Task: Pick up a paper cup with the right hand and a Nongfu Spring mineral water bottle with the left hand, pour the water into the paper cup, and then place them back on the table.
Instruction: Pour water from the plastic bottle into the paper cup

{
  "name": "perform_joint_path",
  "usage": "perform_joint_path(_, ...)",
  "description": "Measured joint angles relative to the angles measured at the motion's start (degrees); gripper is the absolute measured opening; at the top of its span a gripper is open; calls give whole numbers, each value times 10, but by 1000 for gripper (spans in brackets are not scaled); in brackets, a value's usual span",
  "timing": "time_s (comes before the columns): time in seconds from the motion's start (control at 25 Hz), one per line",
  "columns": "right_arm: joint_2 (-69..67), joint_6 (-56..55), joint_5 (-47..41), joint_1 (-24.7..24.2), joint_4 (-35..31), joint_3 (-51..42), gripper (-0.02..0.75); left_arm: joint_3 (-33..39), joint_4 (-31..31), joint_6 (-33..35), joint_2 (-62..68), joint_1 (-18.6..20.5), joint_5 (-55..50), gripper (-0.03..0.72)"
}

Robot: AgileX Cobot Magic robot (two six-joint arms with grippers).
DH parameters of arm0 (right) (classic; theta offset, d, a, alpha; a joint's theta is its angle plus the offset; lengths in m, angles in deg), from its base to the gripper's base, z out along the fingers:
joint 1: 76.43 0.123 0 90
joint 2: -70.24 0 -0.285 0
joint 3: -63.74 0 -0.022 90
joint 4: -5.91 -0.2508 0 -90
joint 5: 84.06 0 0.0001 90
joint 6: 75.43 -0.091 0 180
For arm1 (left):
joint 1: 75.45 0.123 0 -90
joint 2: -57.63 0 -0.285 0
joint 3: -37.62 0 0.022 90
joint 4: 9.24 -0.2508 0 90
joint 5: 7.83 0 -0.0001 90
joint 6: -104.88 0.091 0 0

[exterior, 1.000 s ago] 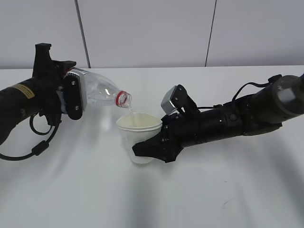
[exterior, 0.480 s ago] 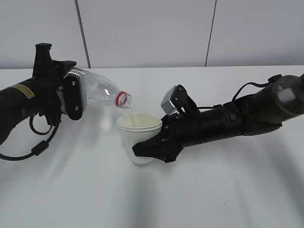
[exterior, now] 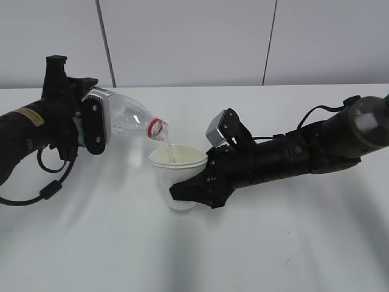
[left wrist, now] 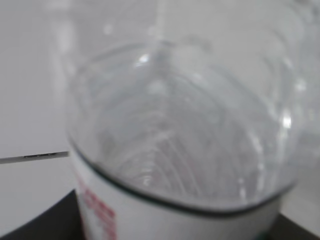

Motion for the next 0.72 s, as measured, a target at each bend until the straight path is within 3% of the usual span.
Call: perform_joint_path(0.72, 0, 0, 0, 0, 0, 0, 471, 0, 0, 0, 0, 0, 0, 389)
